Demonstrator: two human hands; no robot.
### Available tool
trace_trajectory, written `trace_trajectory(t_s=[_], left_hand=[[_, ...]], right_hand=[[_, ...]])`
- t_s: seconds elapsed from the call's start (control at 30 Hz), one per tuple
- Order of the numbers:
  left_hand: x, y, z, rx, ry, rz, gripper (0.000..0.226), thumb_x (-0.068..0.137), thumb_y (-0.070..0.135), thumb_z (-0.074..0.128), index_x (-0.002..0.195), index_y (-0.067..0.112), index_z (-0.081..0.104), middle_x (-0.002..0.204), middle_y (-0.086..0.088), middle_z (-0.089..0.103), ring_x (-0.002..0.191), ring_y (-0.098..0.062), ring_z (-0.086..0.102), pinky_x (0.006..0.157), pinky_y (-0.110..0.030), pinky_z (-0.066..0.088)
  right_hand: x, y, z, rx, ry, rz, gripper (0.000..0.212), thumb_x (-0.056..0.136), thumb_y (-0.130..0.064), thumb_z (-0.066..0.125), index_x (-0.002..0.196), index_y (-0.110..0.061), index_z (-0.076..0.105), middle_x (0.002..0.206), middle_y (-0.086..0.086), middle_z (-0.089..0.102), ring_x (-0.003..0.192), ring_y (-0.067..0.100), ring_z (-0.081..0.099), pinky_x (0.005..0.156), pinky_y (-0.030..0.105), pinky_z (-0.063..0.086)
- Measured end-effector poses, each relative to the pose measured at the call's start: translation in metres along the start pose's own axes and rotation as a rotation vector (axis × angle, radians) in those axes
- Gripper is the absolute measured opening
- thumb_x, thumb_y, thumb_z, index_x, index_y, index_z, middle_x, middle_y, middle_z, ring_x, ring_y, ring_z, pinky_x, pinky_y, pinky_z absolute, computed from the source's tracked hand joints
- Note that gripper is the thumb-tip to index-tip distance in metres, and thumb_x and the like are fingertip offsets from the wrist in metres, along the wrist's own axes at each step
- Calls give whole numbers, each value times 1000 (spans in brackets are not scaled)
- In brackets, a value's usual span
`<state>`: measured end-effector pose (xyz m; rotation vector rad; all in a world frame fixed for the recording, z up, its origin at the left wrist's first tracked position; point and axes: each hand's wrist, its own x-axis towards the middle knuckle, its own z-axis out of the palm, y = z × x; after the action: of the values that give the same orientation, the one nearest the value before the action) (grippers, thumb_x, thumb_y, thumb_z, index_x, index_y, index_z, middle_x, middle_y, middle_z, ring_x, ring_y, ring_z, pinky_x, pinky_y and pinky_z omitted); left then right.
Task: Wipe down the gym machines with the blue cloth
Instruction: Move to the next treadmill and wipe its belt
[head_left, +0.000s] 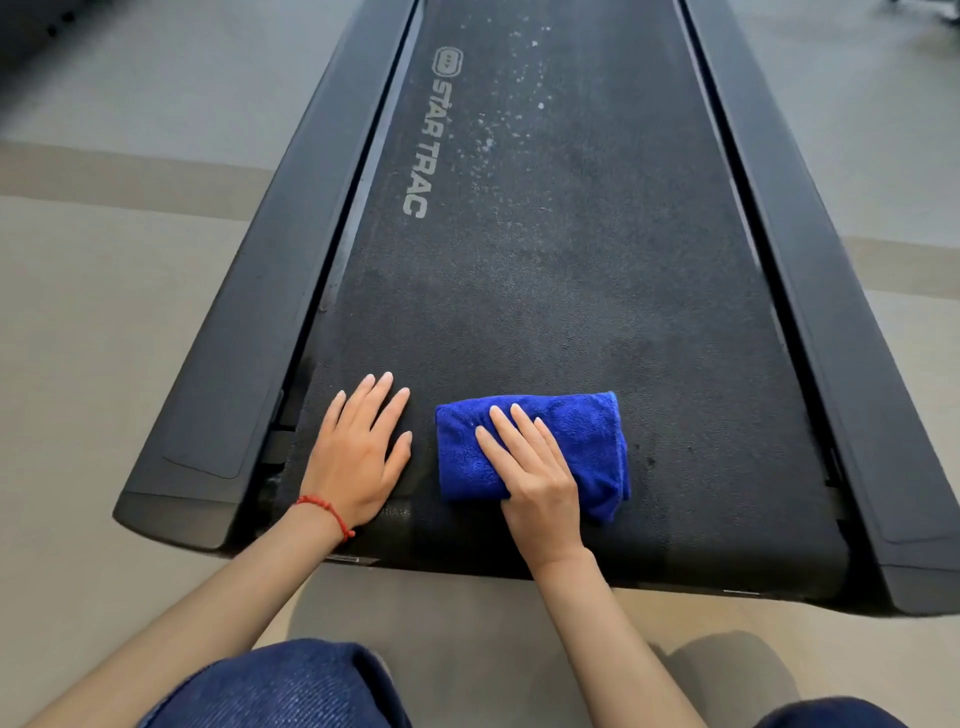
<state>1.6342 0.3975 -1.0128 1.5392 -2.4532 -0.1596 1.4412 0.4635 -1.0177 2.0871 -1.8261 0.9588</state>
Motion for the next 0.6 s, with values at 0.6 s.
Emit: trace_trajectory(t_s=[0.6], left_hand=[[2,1,0,1,14,-9,51,91,34,36,130,6,54,139,-13,45,131,-28,37,109,-44,22]], right_hand=[[114,67,66,78,-96,136,47,73,-1,33,103,-2,69,112,20,65,106,41,59,96,52,35]])
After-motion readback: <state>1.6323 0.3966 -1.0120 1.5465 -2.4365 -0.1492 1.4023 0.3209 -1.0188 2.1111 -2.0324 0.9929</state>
